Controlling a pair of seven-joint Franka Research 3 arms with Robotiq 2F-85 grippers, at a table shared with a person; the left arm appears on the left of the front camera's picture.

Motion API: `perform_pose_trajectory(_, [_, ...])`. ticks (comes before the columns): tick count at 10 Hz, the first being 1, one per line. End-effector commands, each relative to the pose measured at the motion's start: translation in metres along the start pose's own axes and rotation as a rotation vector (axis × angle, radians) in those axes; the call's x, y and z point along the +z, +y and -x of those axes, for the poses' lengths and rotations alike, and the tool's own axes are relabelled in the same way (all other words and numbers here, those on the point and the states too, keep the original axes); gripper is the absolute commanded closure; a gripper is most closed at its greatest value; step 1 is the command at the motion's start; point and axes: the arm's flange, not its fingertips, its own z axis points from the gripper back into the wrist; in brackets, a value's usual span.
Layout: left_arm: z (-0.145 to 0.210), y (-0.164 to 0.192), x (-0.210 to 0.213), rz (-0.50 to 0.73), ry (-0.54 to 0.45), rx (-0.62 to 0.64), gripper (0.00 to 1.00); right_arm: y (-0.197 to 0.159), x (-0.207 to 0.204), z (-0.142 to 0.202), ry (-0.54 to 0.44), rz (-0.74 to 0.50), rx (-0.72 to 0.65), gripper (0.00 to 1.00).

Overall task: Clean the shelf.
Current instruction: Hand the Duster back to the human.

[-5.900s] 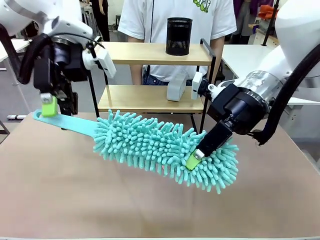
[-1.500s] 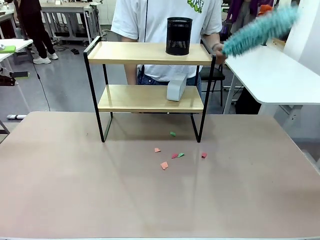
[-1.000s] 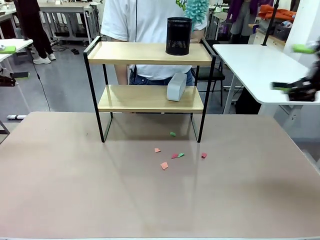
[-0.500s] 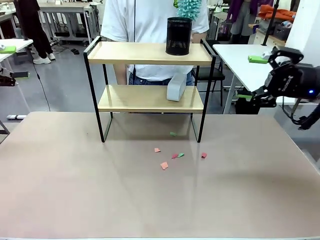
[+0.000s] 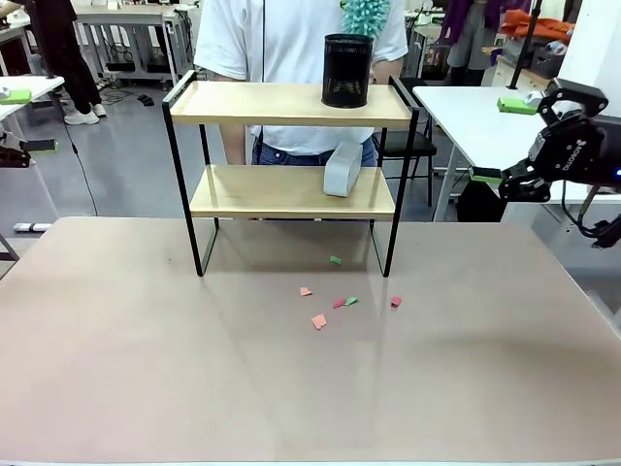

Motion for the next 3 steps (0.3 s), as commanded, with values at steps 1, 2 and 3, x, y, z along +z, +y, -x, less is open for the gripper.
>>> perform_pose_trajectory(1, [0.0011,-0.0022,-0.0008,0.005,0.005,-0.016,0.0,-0.0023,-0.0017,0.0075,0.002,0.009,-0.006,0.0])
perform_pose_trajectory(2, [0.0011,-0.0022,-0.0008,0.005,0.005,-0.016,0.0,-0.0023,-0.0017,0.0075,0.002,0.009,-0.006,0.0])
perform_pose_trajectory(3, [0.0011,-0.0022,-0.0008,0.005,0.005,-0.016,0.0,-0.0023,-0.0017,0.0075,0.002,0.009,-0.006,0.0])
